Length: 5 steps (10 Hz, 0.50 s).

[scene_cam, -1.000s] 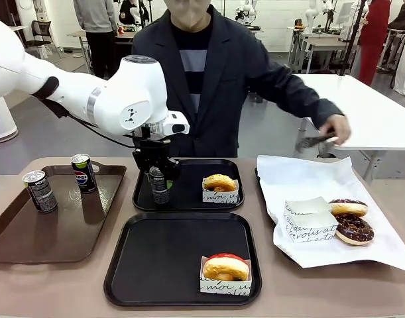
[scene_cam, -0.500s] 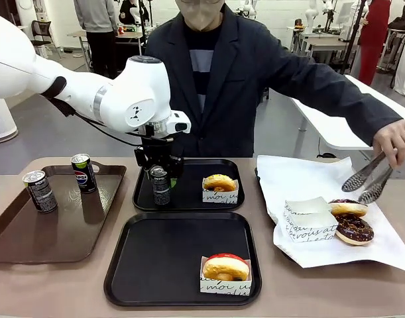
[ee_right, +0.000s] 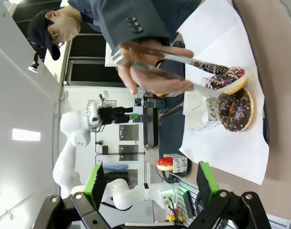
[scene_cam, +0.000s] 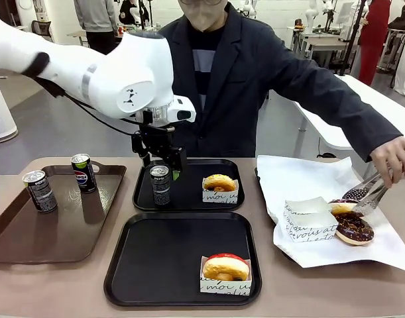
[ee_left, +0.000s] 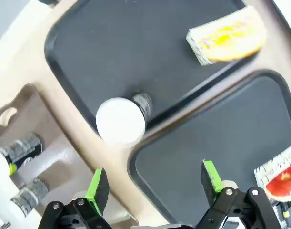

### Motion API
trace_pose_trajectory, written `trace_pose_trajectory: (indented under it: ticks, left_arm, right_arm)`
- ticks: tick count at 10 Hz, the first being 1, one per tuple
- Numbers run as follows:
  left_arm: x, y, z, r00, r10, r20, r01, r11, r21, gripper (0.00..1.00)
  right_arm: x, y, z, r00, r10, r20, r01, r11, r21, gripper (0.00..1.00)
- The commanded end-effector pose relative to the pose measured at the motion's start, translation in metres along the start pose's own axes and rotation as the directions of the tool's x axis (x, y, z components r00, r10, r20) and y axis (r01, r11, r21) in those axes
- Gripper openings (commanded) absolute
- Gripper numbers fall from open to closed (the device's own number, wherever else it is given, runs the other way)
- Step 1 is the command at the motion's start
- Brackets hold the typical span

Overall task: Set up donuts and drinks on trays.
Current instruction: Pick up one Pepsi coke and place it on the Flat Tray.

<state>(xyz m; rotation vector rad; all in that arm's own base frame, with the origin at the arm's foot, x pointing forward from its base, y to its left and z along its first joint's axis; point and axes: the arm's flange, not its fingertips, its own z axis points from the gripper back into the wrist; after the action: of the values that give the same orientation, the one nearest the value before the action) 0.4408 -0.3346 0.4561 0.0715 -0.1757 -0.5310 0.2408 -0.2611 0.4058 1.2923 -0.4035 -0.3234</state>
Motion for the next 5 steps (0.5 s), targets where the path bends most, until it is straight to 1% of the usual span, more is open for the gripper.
trace_pose_trajectory:
  ticks: [1,3,5]
  left_arm:
    - [-0.042,-0.010,0.022,0.999,0.022,0.049,-0.024,0.999,0.048,1.00]
    - [-0.062,-0.016,0.031,0.996,0.048,0.081,-0.050,0.998,0.031,1.00]
    - [-0.081,-0.016,0.034,0.997,0.061,0.056,-0.060,0.998,-0.016,1.00]
  right_arm:
    - [0.002,0.000,0.000,1.000,0.015,0.017,-0.016,1.000,0.026,1.00]
    - [0.002,0.000,0.000,1.000,0.015,0.017,-0.016,1.000,0.026,1.00]
    - [0.002,0.000,0.000,1.000,0.015,0.017,-0.016,1.000,0.026,1.00]
